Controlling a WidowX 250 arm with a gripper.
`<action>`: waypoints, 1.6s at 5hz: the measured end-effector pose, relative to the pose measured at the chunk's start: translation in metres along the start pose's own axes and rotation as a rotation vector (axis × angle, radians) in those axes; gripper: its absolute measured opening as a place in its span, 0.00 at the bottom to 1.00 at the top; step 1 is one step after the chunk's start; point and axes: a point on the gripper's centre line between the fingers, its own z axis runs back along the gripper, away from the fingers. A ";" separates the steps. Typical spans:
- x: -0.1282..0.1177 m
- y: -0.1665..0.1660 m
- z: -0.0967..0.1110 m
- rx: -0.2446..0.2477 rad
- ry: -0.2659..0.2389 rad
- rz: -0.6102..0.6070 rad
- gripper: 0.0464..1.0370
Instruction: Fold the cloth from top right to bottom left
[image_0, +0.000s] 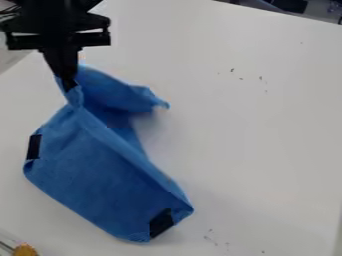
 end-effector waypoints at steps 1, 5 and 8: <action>-0.006 0.015 -0.022 -0.034 0.061 0.021 0.02; -0.034 0.022 -0.059 -0.090 0.210 0.019 0.46; -0.018 0.018 -0.041 0.012 0.207 -0.107 0.97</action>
